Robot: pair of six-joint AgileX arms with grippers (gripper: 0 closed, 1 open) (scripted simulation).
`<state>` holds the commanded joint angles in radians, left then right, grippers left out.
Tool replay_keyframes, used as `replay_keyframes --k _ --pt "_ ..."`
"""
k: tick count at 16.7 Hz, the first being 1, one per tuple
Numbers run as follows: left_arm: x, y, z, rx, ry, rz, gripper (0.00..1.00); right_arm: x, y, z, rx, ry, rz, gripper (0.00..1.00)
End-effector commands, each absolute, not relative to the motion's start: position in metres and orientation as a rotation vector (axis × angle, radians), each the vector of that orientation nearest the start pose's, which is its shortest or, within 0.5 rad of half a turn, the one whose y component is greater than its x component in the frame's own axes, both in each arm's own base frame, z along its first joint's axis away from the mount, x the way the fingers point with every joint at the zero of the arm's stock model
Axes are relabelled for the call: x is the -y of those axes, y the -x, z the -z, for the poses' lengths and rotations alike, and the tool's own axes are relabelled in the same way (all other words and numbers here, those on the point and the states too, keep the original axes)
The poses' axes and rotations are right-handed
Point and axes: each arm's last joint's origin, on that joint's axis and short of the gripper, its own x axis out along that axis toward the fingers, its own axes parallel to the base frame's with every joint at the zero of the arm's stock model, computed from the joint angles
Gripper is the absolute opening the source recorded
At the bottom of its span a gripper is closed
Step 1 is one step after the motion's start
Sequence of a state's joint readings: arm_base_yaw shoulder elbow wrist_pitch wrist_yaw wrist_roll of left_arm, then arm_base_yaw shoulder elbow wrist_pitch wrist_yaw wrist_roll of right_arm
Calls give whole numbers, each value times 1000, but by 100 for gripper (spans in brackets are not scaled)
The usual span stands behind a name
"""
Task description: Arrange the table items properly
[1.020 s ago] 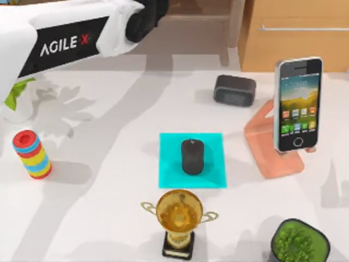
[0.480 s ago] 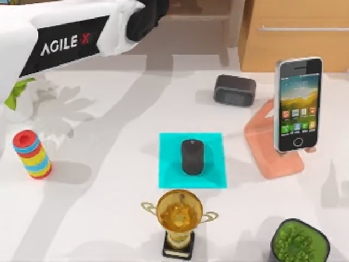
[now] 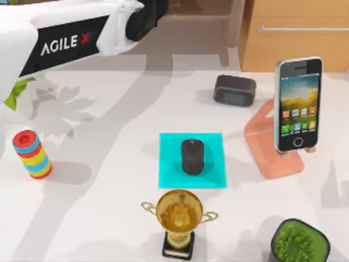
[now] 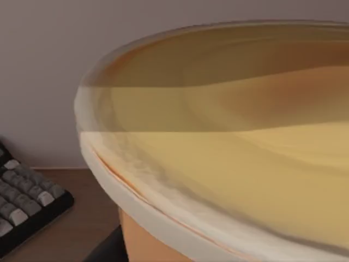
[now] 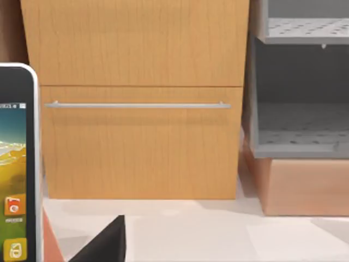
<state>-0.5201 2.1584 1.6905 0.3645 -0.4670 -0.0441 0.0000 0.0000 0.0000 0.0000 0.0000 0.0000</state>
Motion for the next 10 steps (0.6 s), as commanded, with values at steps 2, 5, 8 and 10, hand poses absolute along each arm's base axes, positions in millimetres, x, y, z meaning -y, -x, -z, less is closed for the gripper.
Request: replay_keyframes --k 2,5,8,10 --pt "237 -455 -252 -98 6 27 38 1 -106 -160 0 0 0 100" --pt "237 -455 -252 -98 6 27 60 1 -106 -160 0 0 0 100" --pt "237 -455 -252 -98 6 27 83 1 -106 -160 0 0 0 100" --pt "237 -455 -252 -98 6 27 98 1 -106 -160 0 0 0 100"
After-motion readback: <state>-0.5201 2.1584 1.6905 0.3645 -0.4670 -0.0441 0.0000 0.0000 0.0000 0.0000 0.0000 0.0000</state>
